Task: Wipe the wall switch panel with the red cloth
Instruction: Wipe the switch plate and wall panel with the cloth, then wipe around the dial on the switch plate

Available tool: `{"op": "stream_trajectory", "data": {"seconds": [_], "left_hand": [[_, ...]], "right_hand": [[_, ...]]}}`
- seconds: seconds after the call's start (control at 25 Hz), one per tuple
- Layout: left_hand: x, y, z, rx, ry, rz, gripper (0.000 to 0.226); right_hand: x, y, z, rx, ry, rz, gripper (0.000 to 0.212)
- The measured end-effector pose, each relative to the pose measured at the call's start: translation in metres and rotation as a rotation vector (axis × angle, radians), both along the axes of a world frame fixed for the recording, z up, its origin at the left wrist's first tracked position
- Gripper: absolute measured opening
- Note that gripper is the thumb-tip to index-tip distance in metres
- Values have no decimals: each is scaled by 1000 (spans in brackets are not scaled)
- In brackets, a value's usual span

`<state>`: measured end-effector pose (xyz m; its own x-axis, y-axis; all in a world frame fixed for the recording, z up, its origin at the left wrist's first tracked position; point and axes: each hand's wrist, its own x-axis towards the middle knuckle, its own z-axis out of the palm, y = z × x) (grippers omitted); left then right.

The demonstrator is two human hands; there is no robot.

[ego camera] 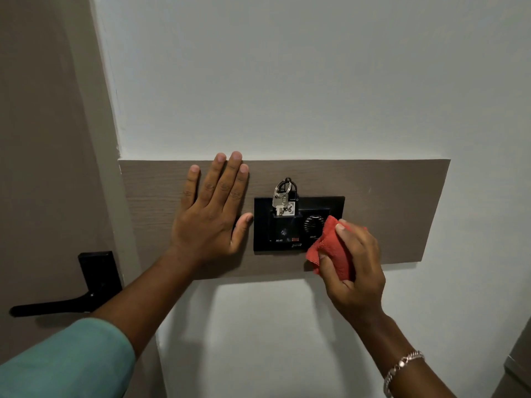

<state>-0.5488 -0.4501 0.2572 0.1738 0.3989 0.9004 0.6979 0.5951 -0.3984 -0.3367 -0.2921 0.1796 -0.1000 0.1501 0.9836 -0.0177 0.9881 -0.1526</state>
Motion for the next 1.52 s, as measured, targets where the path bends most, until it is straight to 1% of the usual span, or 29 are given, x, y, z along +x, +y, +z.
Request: {"op": "stream_trajectory", "data": {"seconds": [0.08, 0.28, 0.36, 0.44, 0.56, 0.6, 0.68, 0.76, 0.84, 0.96, 1.0, 1.12, 1.2, 1.28, 1.32, 1.4, 1.44, 1.52], "left_hand": [[0, 1, 0, -8, -2, -8, 76], [-2, -1, -1, -15, -26, -20, 76], [-1, 0, 1, -14, -24, -28, 76], [0, -1, 1, -15, -22, -36, 75], [1, -1, 2, -13, -31, -39, 74], [1, 0, 2, -12, -33, -49, 75], [0, -1, 0, -16, -33, -58, 75], [-1, -1, 1, -23, -32, -58, 75], [1, -1, 1, -22, -35, -59, 75], [3, -3, 3, -44, -48, -65, 75], [2, -3, 3, -54, -49, -61, 75], [5, -10, 6, -91, -77, -85, 77], [13, -19, 10, -135, -156, -122, 80], [30, -29, 10, -175, -319, -226, 84], [40, -33, 4, -159, -402, -315, 83], [66, -40, -23, -55, -547, -563, 71], [82, -42, -39, -7, -665, -703, 62], [118, -40, -58, -12, -1039, -956, 49]], "right_hand": [[-17, -16, 10, 0, 100, 25, 56], [-64, -49, 17, -87, 30, -5, 65], [-62, -41, 11, -45, 4, -35, 63], [-56, -36, 6, -32, -1, -22, 60], [-61, -45, 11, -174, 84, 21, 59], [-65, -50, 13, -181, 92, 18, 59], [-67, -53, 10, -53, 17, -42, 61], [-56, -43, -1, 78, -109, -102, 61], [-41, -37, -9, 83, -197, -124, 60], [-35, -45, -5, -44, -198, -109, 62], [-38, -50, -1, -47, -211, -108, 62], [-37, -58, 0, 92, -376, -178, 61], [-26, -61, 1, 91, -449, -186, 63], [-17, -68, 6, 7, -480, -161, 66], [-14, -72, 8, -30, -483, -147, 67], [-5, -78, 10, -99, -460, -104, 69], [1, -81, 10, -144, -439, -66, 73], [17, -86, 11, -239, -414, 37, 80]]}}
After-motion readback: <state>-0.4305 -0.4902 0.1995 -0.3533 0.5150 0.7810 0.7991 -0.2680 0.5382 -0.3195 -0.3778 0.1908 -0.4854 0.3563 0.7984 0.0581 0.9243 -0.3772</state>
